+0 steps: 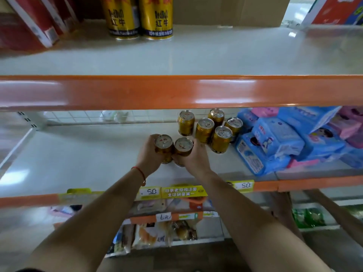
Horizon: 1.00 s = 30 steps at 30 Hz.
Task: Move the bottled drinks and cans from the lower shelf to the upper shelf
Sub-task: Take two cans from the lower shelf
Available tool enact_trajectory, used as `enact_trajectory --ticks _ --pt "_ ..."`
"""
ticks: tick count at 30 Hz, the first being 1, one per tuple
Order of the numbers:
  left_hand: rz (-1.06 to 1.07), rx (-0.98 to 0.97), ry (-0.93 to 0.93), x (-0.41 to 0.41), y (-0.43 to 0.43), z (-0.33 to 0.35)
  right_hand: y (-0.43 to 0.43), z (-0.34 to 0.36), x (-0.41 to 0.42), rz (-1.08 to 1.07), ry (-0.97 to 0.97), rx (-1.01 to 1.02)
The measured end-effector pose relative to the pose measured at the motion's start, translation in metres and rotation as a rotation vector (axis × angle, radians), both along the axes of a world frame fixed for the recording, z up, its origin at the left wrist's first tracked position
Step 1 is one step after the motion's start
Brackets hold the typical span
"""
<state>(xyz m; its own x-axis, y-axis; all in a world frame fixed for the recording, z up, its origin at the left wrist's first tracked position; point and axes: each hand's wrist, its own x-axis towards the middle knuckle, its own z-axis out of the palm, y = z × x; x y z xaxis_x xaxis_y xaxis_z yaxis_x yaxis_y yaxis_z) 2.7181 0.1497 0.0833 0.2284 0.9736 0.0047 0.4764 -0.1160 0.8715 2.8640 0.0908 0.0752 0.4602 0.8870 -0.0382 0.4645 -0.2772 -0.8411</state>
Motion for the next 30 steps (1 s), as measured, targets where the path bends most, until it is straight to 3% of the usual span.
enact_trajectory --ticks 12,21,30 --pt "0.009 0.011 0.005 -0.048 -0.050 -0.005 -0.034 0.004 -0.019 0.086 -0.070 -0.075" --pt "-0.155 -0.029 0.059 -0.070 -0.043 -0.004 -0.037 0.012 0.004 0.336 -0.027 -0.190" --pt "-0.050 -0.008 -0.090 -0.064 -0.046 -0.014 -0.043 0.000 -0.015 0.185 -0.108 0.032"
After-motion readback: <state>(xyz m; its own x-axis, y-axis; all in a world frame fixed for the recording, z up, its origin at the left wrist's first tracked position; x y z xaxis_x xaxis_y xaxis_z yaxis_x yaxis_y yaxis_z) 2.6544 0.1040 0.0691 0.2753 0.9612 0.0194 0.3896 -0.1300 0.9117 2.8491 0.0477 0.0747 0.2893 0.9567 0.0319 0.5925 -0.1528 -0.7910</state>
